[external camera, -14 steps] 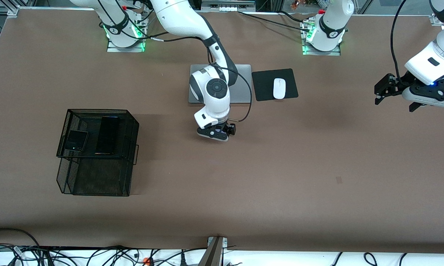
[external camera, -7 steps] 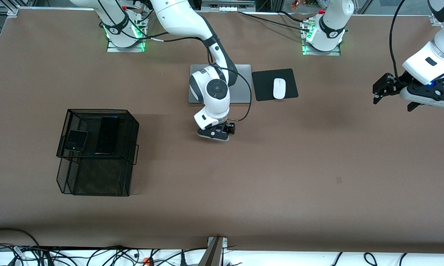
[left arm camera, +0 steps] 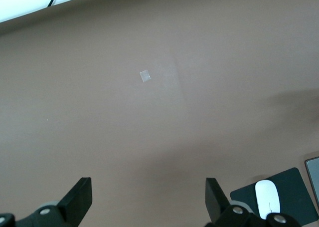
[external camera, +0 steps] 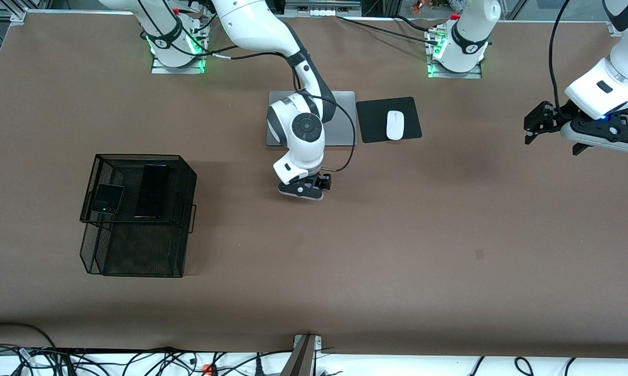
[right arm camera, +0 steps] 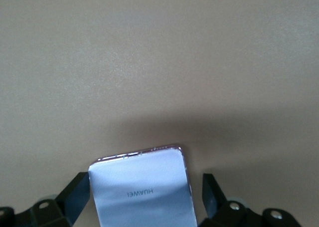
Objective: Place phones with both arms
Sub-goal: 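Lift the white phone with the right gripper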
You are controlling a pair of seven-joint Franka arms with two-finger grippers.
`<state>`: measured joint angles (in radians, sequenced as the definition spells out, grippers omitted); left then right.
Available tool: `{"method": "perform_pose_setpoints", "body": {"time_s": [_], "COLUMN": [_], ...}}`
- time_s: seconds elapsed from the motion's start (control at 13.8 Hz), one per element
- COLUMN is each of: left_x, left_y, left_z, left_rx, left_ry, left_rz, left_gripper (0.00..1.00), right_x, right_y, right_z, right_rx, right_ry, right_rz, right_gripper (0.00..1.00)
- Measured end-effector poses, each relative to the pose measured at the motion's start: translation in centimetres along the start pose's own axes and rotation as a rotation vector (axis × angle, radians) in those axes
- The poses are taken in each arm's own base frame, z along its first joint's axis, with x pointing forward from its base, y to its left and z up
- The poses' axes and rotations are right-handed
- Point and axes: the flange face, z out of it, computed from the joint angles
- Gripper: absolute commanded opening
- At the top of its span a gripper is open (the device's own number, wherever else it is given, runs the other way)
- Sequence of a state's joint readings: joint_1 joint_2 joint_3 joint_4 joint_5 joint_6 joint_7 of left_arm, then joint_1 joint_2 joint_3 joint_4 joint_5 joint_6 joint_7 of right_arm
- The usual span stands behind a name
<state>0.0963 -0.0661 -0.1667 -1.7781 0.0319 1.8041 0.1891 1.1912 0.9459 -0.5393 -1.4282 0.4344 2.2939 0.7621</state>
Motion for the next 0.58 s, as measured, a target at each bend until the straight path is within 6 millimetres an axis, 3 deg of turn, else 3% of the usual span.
{"method": "perform_pose_setpoints", "body": {"time_s": [0.22,0.58], "left_x": [0.1,0.0], "left_y": [0.9,0.3], "left_z": [-0.1,0.0], "left_rx": [-0.002,-0.001], "left_ry": [-0.006,-0.009], "left_rz": [0.015,0.004], "left_gripper": [1.0,1.0], "right_x": [-0.2,-0.6], "right_y": [-0.1,-0.3], "right_z": [0.3,1.5], "right_rx": [0.002,0.005], "right_ry": [0.001,0.013], "right_rz": [-0.003,-0.01], "right_gripper": [1.0,1.0]}}
